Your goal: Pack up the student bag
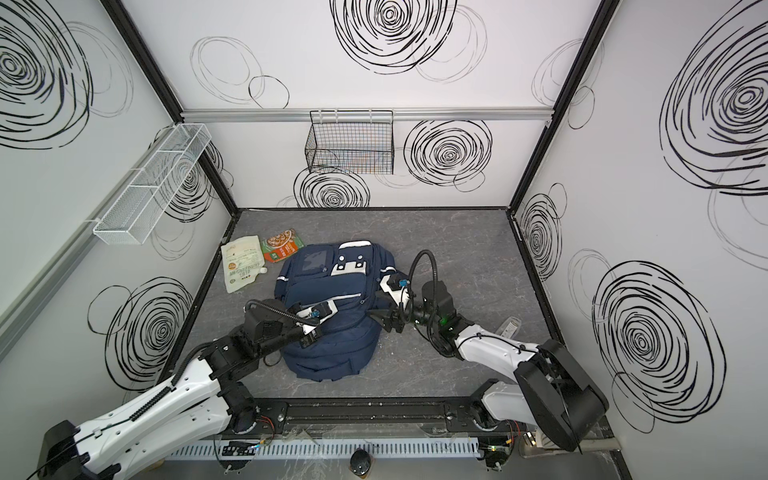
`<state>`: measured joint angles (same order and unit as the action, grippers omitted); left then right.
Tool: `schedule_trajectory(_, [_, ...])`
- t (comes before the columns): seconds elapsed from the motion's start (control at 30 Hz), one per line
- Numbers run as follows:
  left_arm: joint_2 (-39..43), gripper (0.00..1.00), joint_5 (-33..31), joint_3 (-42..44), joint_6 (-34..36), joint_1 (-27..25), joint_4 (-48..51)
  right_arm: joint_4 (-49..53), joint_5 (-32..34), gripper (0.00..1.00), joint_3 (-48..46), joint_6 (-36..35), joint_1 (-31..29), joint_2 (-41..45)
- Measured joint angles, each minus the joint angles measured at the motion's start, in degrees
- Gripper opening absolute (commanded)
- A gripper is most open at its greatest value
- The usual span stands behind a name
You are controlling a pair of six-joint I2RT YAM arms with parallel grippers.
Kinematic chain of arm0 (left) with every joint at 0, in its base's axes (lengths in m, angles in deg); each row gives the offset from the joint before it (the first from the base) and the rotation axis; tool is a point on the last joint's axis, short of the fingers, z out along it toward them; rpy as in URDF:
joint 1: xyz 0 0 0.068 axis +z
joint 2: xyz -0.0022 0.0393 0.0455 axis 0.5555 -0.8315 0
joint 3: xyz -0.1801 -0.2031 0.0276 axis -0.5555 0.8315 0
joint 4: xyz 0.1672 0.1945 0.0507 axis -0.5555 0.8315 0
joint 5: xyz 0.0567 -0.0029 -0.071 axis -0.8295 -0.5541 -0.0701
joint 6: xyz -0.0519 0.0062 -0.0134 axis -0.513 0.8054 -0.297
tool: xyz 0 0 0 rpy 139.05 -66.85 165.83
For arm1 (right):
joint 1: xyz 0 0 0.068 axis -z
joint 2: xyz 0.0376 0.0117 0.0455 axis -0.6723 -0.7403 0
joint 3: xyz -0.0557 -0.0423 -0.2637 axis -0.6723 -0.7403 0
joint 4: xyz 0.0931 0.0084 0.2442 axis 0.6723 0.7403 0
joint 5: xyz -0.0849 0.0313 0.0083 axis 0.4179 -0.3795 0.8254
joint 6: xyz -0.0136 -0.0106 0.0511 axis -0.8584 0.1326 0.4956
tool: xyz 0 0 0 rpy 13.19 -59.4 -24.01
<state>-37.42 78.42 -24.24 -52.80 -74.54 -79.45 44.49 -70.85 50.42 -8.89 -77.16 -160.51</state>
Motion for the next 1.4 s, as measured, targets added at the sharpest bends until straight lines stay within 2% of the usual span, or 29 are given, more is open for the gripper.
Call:
schedule_trajectory(0.23, [0.2, 0.0, 0.0, 0.2, 0.0, 0.4, 0.4, -2.8, -5.4, 0.66, 3.5, 1.3, 0.2, -6.3])
schedule_trajectory(0.43, [0.5, 0.0, 0.5, 0.2, 0.0, 0.4, 0.5, -6.2, -10.4, 0.6, 4.2, 4.1, 0.1, -8.4])
schedule_trajectory(0.57, [0.5, 0.0, 0.7, 0.3, 0.0, 0.5, 0.5, -6.2, -12.6, 0.45, 5.9, 5.7, 0.4, -10.6])
schedule_trajectory(0.63, [0.5, 0.0, 0.7, 0.3, 0.0, 0.5, 0.6, -6.0, -13.4, 0.41, 6.3, 6.2, 0.6, -11.2])
schedule_trajectory(0.9, [0.7, 0.0, 0.5, 0.3, 0.0, 0.5, 0.6, -5.8, -14.0, 0.29, 5.6, 6.0, 0.6, -10.6])
schedule_trajectory(1.4, [0.6, 0.0, 0.9, 0.3, -0.3, 0.8, 0.2, -4.9, -14.1, 0.19, 1.2, 6.9, -1.6, -3.6])
